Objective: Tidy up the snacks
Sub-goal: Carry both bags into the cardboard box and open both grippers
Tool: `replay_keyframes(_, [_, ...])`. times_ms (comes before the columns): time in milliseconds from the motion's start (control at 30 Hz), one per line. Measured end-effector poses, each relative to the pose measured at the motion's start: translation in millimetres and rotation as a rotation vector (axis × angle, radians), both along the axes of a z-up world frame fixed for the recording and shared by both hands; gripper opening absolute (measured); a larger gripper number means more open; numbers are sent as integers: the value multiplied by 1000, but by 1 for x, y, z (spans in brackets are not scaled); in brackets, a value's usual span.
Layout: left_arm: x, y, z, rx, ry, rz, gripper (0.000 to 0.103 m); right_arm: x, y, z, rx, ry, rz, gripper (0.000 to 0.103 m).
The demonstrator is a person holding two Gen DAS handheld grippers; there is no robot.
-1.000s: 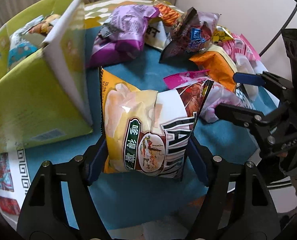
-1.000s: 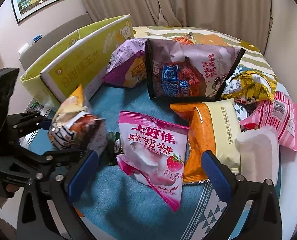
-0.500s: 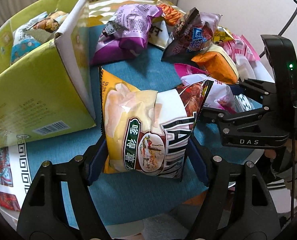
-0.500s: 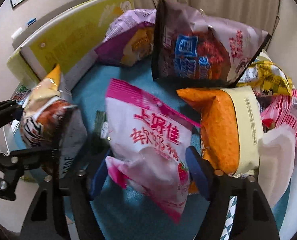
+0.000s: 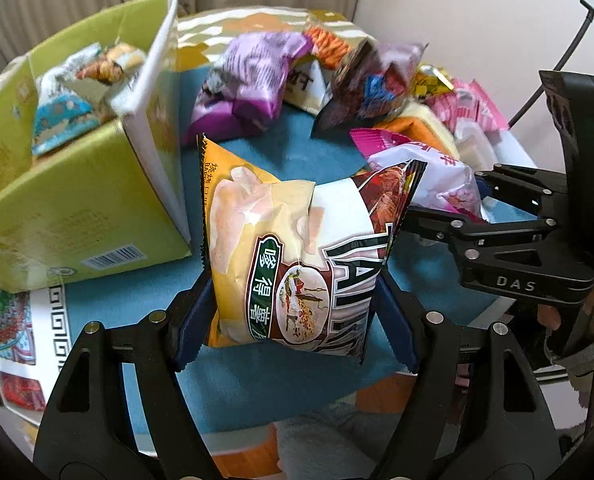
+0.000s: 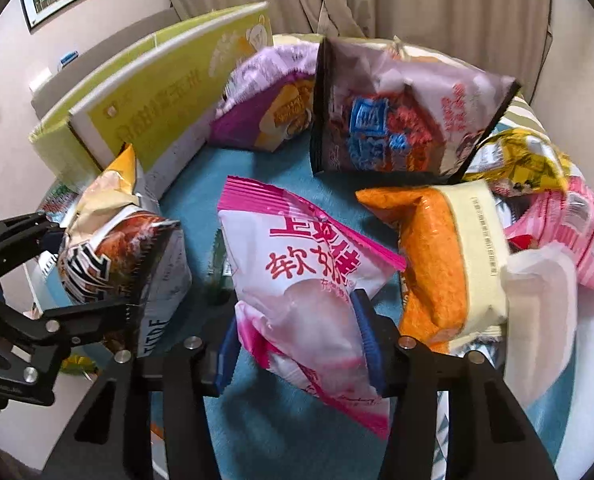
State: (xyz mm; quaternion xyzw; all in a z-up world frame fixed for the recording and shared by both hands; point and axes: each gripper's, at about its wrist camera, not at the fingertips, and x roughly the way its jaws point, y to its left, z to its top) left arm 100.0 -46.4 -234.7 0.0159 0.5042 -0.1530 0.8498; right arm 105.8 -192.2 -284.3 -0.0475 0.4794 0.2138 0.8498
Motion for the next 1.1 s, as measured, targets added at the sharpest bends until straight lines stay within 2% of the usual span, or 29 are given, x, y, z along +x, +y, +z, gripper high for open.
replay_keyframes(167, [-13,-1,42,-18,-54,28,72,-16,-12,40,22,-45,-13,47])
replay_keyframes(333, [-25,4,99,-27,-137,87,72,-29,-23,92,55,-103,-9,47])
replay_keyframes(467, [-25,18,130,-18,-197,128,72,-23,-13,126,69,-148,16,47])
replay_keyframes(600, [-10,42,154,-13,-245,162,72,-14,-3,157,76,-186,14,47])
replay_keyframes(700, [3,66,163,6,-262,182,72,-1,16,171,82,-200,-3,47])
replay_keyframes(867, [29,121,166,5,-242,228,72,22,64,183,107,-204,-2,47])
replay_keyframes(1033, [62,174,154,33,-205,237,72,47,119,179,131,-182,6,47])
replay_keyframes(1100, [80,195,144,34,-163,236,72,56,140,176,137,-166,2,47])
